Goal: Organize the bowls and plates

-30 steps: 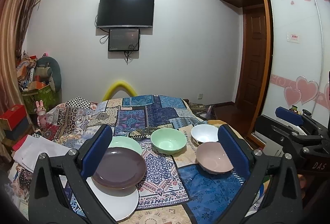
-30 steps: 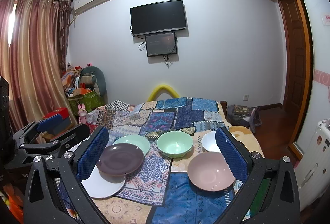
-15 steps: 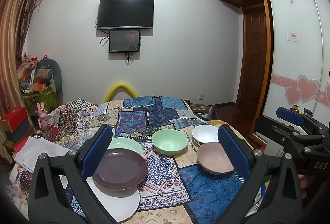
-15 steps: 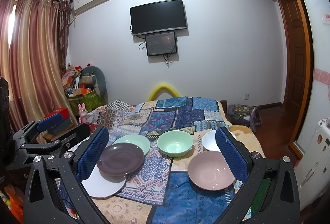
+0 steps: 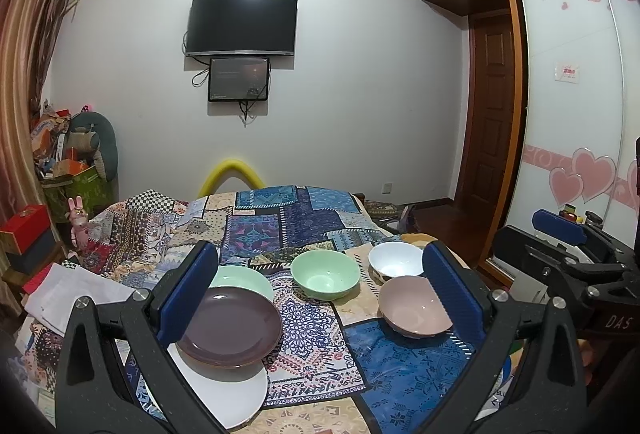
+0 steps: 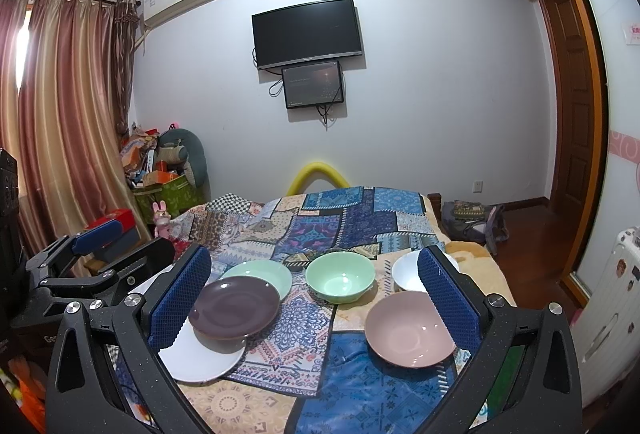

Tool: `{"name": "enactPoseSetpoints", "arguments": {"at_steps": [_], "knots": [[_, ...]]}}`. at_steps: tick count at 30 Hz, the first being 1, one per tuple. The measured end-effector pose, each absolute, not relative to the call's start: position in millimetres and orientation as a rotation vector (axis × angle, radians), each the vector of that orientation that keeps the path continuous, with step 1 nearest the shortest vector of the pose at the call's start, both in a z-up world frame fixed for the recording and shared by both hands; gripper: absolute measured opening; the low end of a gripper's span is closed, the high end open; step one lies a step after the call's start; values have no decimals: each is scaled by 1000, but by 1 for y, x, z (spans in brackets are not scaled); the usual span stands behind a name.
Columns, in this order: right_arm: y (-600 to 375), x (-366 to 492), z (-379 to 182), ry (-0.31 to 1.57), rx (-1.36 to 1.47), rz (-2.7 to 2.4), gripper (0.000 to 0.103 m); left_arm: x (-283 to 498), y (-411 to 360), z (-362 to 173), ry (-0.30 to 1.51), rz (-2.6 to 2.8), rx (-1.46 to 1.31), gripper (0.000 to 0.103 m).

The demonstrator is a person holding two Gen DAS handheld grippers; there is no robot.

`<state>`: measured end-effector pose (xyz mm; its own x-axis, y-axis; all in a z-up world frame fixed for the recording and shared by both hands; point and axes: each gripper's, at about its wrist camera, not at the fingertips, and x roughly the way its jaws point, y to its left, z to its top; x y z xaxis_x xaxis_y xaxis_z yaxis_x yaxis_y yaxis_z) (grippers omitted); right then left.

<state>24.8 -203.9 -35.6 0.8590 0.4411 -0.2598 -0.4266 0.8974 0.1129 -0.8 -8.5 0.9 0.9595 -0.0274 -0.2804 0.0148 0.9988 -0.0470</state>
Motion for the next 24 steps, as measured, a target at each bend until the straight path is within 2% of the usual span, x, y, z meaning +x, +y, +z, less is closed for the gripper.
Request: {"name": "enactPoseSetpoints", "arguments": {"at_steps": [24], "knots": [[-203, 24, -39, 293, 55, 465, 103, 3, -6, -3, 292, -31, -53, 103]]}}
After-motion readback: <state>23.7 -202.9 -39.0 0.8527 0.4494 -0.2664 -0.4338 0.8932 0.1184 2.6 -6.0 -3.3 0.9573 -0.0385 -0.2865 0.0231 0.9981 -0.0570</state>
